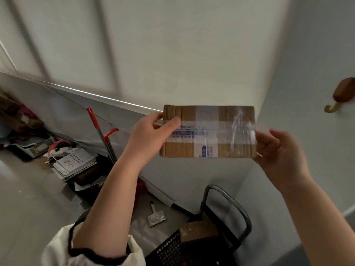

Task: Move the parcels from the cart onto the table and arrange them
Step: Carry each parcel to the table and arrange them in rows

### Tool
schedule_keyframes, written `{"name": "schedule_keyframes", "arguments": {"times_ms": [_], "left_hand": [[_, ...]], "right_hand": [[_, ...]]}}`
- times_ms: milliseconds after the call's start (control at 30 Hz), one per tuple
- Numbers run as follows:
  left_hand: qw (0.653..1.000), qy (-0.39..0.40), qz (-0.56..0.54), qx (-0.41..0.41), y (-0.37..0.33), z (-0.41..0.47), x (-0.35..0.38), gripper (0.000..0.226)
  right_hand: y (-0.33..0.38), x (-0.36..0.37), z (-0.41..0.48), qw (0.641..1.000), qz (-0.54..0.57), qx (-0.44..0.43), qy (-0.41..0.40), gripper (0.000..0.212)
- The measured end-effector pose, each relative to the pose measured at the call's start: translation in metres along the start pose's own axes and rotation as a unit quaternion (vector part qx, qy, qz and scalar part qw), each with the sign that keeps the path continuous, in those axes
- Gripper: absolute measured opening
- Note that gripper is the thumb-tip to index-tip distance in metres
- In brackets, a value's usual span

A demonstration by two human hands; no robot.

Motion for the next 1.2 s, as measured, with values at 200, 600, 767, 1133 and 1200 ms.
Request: {"name": "schedule_keyframes", "arguments": {"times_ms": [200,600,767,1133,1200], "left_hand": [[0.986,0.033,-0.024,-0.160,0.042,-0.007,0.017,0.045],[0.977,0.122,-0.156,0.080,0.017,-0.068,0.003,0.092],[0.992,0.073,-0.100,-0.005,0.017,-0.102,0.025,0.039],[0.978,0.124,-0.110,-0.126,0.001,-0.275,0.091,0.015],[0.976,0.140,-0.102,-0.129,-0.009,-0.309,0.097,0.015]], "right_hand": [[-0.008,0.004,-0.010,0.985,-0.147,-0.073,0.061,0.039],[0.001,-0.021,-0.048,0.985,-0.118,-0.127,0.004,0.043],[-0.009,-0.069,-0.091,0.972,-0.217,0.043,-0.081,0.047],[-0.013,-0.196,-0.264,0.934,-0.299,0.097,-0.171,0.021],[-0.012,-0.215,-0.299,0.933,-0.296,0.100,-0.181,0.018]]}}
Point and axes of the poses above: each hand's wrist, its own z-axis towards the middle knuckle, its own x-axis out of the palm, y = z × x, the point moved 6 cm from there along z, towards the middle knuckle, and after that the axes turned 9 degrees about -y, right-handed, at the moved point
